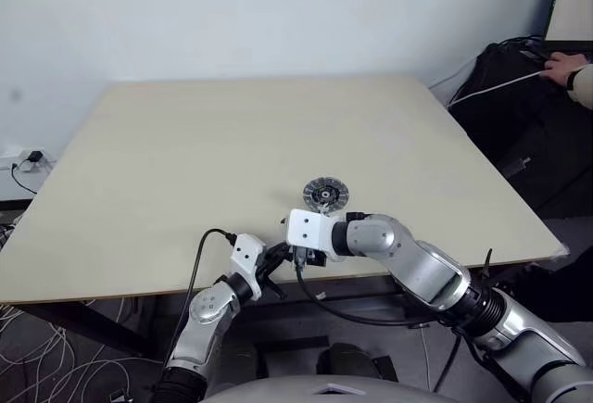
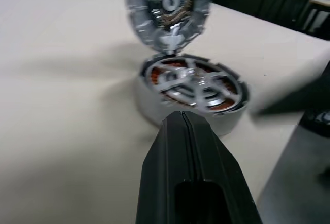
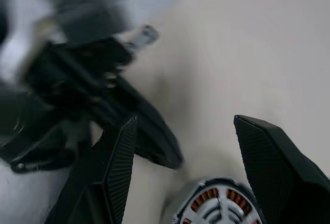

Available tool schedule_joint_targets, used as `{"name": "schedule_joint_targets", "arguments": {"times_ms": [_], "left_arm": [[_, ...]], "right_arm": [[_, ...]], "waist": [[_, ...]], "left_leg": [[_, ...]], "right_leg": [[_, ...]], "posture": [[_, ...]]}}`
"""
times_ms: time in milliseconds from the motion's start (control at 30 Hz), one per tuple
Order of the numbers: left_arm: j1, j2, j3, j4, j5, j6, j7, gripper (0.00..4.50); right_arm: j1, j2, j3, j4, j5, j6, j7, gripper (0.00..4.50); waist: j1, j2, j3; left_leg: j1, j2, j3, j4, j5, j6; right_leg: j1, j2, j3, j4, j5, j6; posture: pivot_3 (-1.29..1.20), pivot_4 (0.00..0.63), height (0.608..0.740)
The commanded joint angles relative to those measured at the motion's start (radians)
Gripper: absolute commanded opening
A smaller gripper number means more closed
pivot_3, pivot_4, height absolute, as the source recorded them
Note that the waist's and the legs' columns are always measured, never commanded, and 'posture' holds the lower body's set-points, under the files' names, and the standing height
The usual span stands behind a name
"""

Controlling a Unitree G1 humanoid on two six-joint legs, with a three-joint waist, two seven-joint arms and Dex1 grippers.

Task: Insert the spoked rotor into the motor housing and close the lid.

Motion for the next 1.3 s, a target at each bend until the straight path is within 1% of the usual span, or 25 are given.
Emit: {"name": "schedule_joint_targets", "arguments": {"times_ms": [33, 367, 633, 933, 1300], "left_arm": [[-0.014, 0.000, 0.004, -0.003, -0.014, -0.011, -0.007, 0.00], [-0.015, -0.003, 0.008, -0.013, -0.016, -0.003, -0.003, 0.00], [0.002, -0.004, -0.002, -0.048, -0.013, 0.010, 0.008, 0.00], [0.009, -0.002, -0.001, -0.067, -0.012, 0.023, 0.012, 0.00], [0.009, -0.001, 0.001, -0.061, -0.012, 0.016, 0.018, 0.00]], "right_arm": [[-0.005, -0.029, -0.022, 0.023, -0.040, -0.083, 0.066, 3.24], [-0.033, -0.127, -0.023, 0.159, -0.186, -0.223, 0.225, 3.24], [-0.031, -0.156, -0.043, 0.236, -0.278, -0.288, 0.284, 3.24], [-0.014, -0.148, -0.060, 0.282, -0.329, -0.326, 0.323, 3.24], [-0.012, -0.129, -0.073, 0.317, -0.358, -0.334, 0.355, 3.24]], "waist": [[0.007, -0.001, 0.001], [0.019, -0.002, 0.001], [0.024, -0.002, 0.001], [0.036, -0.002, 0.001], [0.037, -0.002, 0.001]], "left_leg": [[0.000, 0.000, 0.000, 0.000, 0.000, 0.000], [-0.001, -0.001, 0.000, 0.001, 0.000, 0.000], [0.000, -0.001, 0.000, 0.001, 0.000, 0.000], [0.000, -0.001, 0.000, 0.001, 0.000, 0.000], [0.000, -0.001, 0.000, 0.001, 0.000, 0.000]], "right_leg": [[0.000, 0.000, 0.000, 0.000, 0.000, 0.000], [0.000, -0.004, 0.000, -0.001, 0.002, -0.003], [0.000, -0.004, 0.000, -0.001, 0.002, -0.003], [0.000, -0.004, 0.000, -0.001, 0.002, -0.003], [0.000, -0.004, 0.000, -0.001, 0.002, -0.003]], "posture": [[0.00, 0.000, 0.740], [0.00, 0.000, 0.740], [0.00, 0.000, 0.740], [0.00, 0.000, 0.740], [0.00, 0.000, 0.740]]}}
